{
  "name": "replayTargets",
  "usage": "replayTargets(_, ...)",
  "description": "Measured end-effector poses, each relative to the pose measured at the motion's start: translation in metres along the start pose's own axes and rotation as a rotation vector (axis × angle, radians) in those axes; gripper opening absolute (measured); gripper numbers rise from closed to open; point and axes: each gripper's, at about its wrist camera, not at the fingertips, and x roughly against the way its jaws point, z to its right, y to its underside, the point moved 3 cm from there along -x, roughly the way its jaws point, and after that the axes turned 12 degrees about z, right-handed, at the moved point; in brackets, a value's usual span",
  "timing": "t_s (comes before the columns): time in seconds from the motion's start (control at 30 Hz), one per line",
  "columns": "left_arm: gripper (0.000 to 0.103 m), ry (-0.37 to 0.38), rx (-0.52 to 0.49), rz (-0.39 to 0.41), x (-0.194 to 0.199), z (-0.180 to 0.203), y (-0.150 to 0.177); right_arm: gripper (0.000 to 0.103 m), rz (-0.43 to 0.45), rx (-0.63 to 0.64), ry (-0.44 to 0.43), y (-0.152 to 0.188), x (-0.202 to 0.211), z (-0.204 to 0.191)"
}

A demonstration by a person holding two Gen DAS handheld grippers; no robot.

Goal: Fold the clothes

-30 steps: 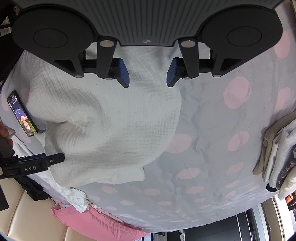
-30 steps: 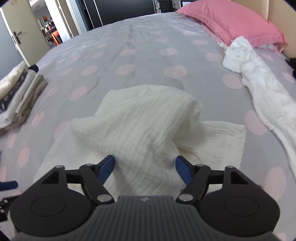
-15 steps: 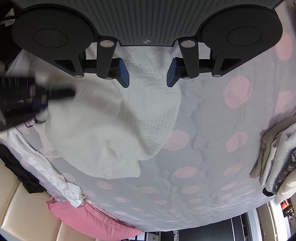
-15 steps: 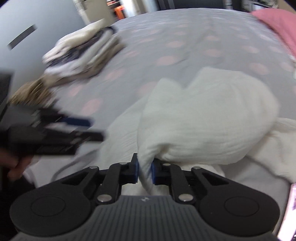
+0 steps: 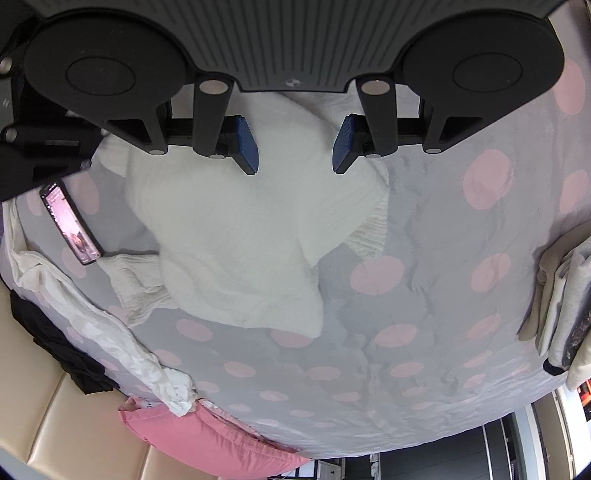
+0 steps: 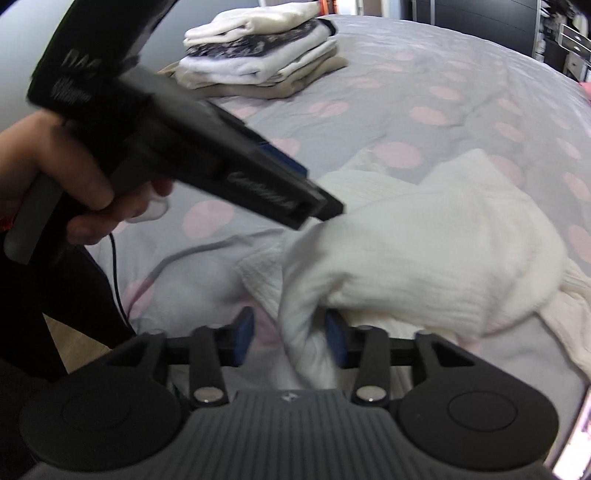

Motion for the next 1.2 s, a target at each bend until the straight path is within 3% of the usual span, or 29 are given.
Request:
replayTargets(0.13,0.051,0.033,0.002,0.005,0.002,0.014,-0.012,0.065,-0.033,-0.025,0.050,-0.002,0.023,0.026)
replayTargets(0.37,0.056,0.107,-0.085,-0.027,-0.015,0.054,-0.028,0.066,-0.103,0.017,0.224,-0.004,0.030,0.086)
replayTargets(0.5,0.064,0.155,-0.169,-0.057,-0.026,0.085,-0.024,0.066,-0.131,0.029,0.261,0.000,0.021,0.113)
replayTargets(0.6,0.068,0.122,-0.259,-0.077,-0.040,0.103,-0.014,0.066,-0.150,-0.026,0.248,0.006,0.015,0.126)
replayTargets(0.67,0.051,0.090,-0.284,-0.097,-0.050,0.104,-0.010,0.066,-0.163,-0.062,0.237,0.010,0.012,0.133)
replayTargets(0.7,0.033,0.085,-0.270,-0.105,-0.054,0.100,-0.010,0.066,-0.163,-0.060,0.235,0.010,0.012,0.134)
replayTargets(0.73,0.023,0.088,-0.237,-0.107,-0.055,0.093,-0.012,0.066,-0.164,-0.060,0.234,0.010,0.012,0.134)
replayTargets(0.8,0.014,0.094,-0.172,-0.104,-0.054,0.078,-0.017,0.066,-0.165,-0.070,0.239,0.010,0.012,0.137)
replayTargets(0.97,0.009,0.007,-0.077,-0.082,-0.023,0.021,-0.026,0.066,-0.173,-0.105,0.249,0.010,0.008,0.147)
replayTargets(1.2,0.008,-0.163,0.054,-0.137,0.016,-0.078,-0.010,0.066,-0.175,-0.069,0.245,-0.003,-0.005,0.151)
